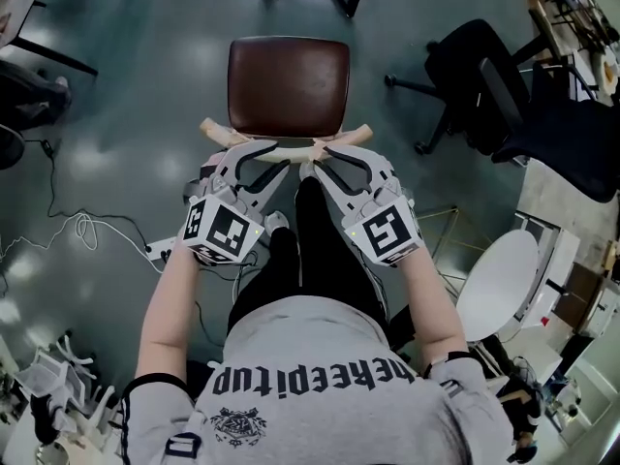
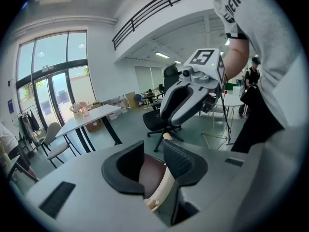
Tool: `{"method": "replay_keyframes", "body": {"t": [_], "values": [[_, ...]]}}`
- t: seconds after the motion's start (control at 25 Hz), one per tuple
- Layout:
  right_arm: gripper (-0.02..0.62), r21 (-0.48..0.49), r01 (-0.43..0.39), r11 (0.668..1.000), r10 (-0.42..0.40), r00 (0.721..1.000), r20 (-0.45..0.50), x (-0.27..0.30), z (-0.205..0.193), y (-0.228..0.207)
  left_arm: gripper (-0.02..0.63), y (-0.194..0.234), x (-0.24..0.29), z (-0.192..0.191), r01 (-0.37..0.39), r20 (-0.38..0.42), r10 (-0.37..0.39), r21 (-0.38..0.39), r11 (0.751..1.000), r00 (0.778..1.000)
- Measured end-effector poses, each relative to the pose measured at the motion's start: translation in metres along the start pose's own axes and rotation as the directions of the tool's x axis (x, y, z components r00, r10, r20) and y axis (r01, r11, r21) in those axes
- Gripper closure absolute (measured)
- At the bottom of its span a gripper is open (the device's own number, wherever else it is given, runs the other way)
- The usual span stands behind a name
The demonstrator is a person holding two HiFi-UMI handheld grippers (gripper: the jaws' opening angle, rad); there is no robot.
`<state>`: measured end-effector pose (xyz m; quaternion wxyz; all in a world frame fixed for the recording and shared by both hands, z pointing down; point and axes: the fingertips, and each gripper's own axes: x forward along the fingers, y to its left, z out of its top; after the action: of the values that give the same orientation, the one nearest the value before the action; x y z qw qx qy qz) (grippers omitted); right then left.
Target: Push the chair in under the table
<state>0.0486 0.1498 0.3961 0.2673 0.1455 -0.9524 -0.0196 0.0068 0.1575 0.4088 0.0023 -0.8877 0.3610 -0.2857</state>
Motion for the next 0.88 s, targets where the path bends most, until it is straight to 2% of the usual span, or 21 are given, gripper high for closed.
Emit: {"method": "replay_keyframes", "body": {"t": [0.16, 0.44, 0.88], "values": [[0.468, -0.056, -0.047, 0.997, 0.043, 0.996, -0.082, 0.011, -0.021, 0.003, 0.462, -0.006, 0.012, -0.026, 0.047, -0.075, -0.044, 0.037, 0.998, 0.996], [0.439, -0.145, -0.136, 0.98, 0.109, 0.977, -0.184, 0.031, -0.053, 0.007, 0.441, -0.015, 0.033, -0.062, 0.124, -0.187, -0.104, 0.097, 0.988, 0.977], [0.41, -0.237, -0.244, 0.94, 0.164, 0.935, -0.314, 0.053, -0.093, 0.016, 0.428, -0.024, 0.049, -0.098, 0.2, -0.292, -0.15, 0.148, 0.969, 0.944]]}}
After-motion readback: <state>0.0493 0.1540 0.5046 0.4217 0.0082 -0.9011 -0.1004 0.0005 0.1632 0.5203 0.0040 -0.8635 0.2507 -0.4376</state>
